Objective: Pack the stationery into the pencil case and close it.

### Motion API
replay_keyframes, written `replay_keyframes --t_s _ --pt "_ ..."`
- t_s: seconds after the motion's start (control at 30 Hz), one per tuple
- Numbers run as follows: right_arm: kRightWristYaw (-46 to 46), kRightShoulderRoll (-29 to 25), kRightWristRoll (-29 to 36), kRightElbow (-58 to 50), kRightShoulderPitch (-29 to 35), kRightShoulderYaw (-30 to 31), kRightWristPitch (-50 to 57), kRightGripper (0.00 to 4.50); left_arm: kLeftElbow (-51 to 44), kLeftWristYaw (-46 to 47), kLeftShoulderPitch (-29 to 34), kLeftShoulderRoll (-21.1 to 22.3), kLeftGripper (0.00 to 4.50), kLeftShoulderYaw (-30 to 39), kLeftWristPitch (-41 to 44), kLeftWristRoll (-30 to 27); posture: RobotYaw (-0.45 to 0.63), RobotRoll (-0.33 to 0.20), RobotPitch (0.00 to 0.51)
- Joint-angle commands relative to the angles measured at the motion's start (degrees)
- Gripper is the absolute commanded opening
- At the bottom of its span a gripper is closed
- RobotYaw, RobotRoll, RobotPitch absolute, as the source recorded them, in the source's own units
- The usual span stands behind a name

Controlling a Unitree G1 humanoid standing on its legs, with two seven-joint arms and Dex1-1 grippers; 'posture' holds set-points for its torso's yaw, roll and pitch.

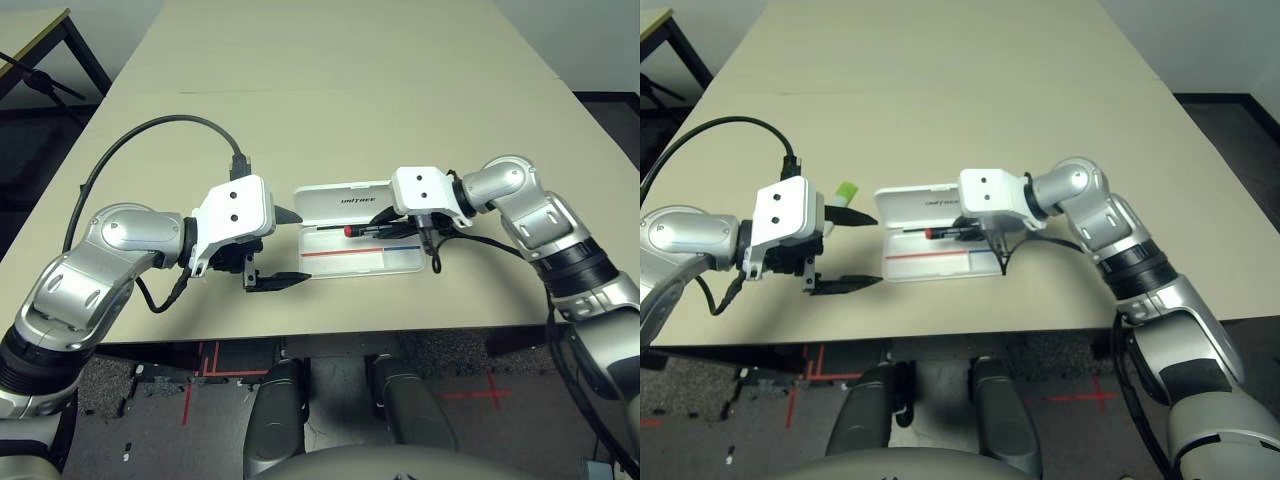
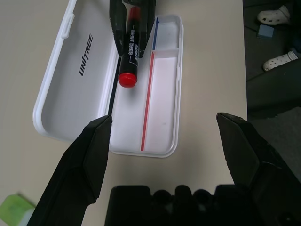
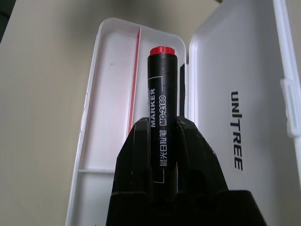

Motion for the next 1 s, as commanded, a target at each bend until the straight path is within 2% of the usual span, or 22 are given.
replay_keyframes --t_s 0.03,0.27,0.47,0.63,0.83,1.0 --pt "-0.8 0.8 -1.1 0.8 0.3 1.3 -0.8 0.52 -1.7 0.5 0.1 0.8 4.5 -0.3 0.3 0.2 0.04 0.0 0.162" --pt "-1.3 1.5 -1.8 1.2 0.4 1.4 -1.4 0.52 -2.0 0.7 -0.9 0.8 4.5 -0.4 1.3 -0.2 0.04 0.0 0.162" --pt "-1.3 1.0 -0.8 1.3 0.4 0.4 -1.8 2.63 -1.7 0.4 -0.7 1.0 4.5 -0.3 1.0 -0.1 0.04 0.0 0.162" --pt "2.5 -1.5 4.1 -1.0 2.7 -2.2 0.4 4.46 -1.7 0.3 -0.5 1.0 4.5 -0.1 1.1 -0.2 0.04 0.0 0.163" --pt "10.3 -9.8 14.3 -8.0 7.9 -7.3 10.3 4.46 -1.7 0.4 -0.2 1.1 4.5 0.1 1.4 -0.5 0.03 0.0 0.166" --pt "11.3 -15.6 21.4 -14.2 14.4 -13.2 16.2 4.46 -1.5 0.5 0.4 1.2 4.5 0.6 1.8 -0.9 0.03 0.0 0.168"
